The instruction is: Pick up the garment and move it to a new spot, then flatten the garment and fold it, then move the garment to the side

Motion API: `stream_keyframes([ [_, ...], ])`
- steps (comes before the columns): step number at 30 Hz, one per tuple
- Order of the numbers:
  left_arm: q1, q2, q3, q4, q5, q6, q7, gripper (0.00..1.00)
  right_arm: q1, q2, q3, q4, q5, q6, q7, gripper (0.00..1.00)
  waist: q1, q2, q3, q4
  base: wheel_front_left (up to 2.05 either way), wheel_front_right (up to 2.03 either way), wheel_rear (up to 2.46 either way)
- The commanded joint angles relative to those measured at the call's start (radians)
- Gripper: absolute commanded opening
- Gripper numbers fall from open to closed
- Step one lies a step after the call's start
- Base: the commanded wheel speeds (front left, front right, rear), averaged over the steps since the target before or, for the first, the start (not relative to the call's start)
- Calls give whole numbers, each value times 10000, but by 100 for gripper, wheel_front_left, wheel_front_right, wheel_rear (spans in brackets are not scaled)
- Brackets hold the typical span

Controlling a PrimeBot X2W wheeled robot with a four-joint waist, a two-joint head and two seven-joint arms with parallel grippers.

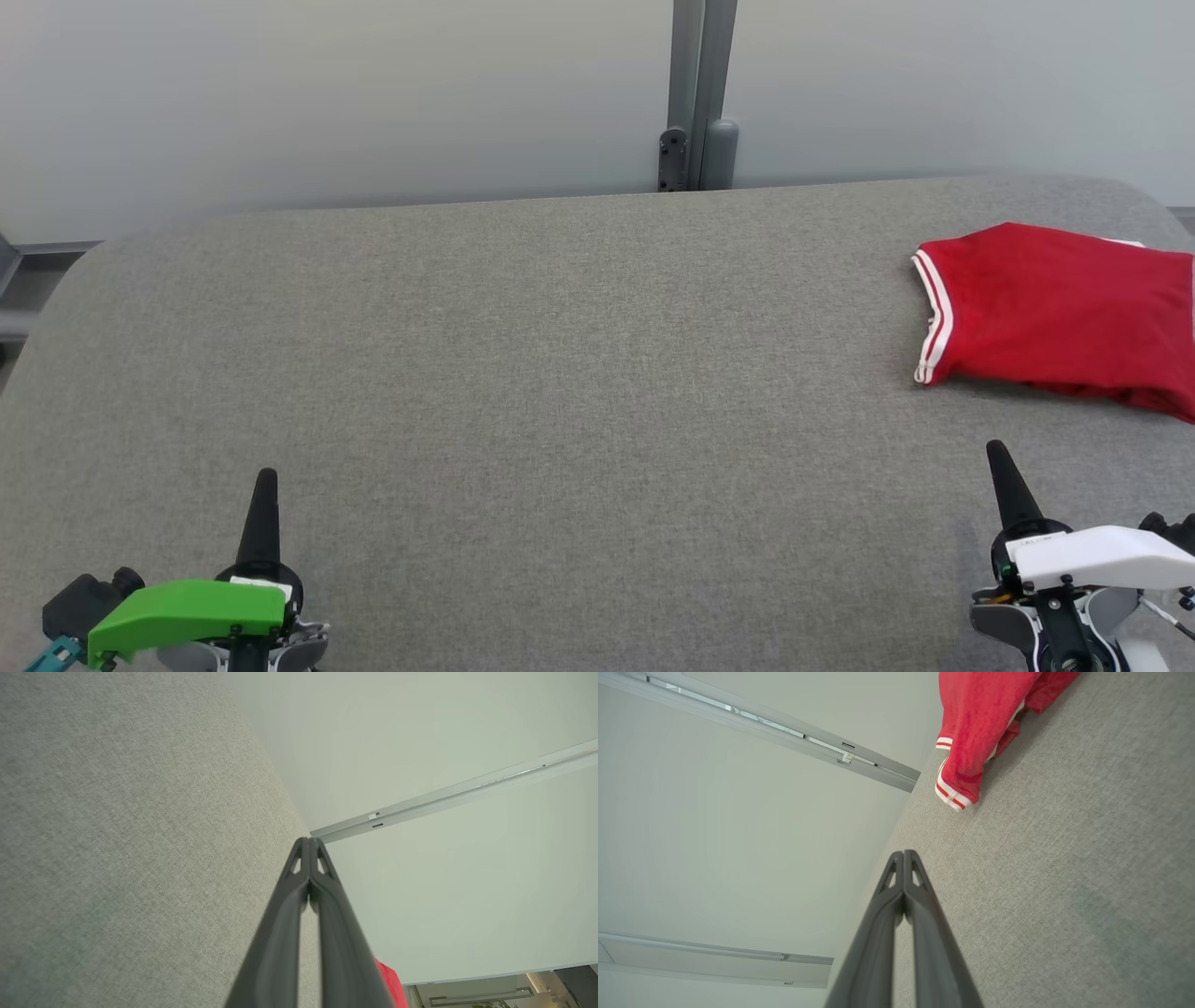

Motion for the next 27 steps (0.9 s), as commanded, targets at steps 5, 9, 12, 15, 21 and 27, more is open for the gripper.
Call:
stream_keyframes([
  [5,-280,13,116,-124,-610,-22,171,0,-257,-80,31,-17,688,-1,174,0,0,0,7,-45,0,0,0],
  [9,-324,10,160,-145,-905,-23,260,0,-315,-82,46,-2,1061,0,258,0,0,0,12,-77,0,0,0],
  [12,-338,7,190,-156,-1179,-24,340,0,-350,-84,57,11,1344,0,330,0,0,0,16,-102,0,0,0],
  [15,-359,4,220,-172,-1389,-25,406,0,-391,-87,68,23,1617,-1,403,0,0,0,20,-126,0,0,0],
  [21,-428,-1,275,-197,-1867,-27,537,0,-459,-93,89,50,2153,-1,529,0,0,0,28,-176,0,0,0],
  [27,-461,-5,337,-224,-2304,-28,652,0,-521,-96,110,76,2648,-1,654,0,0,0,36,-224,0,0,0],
])
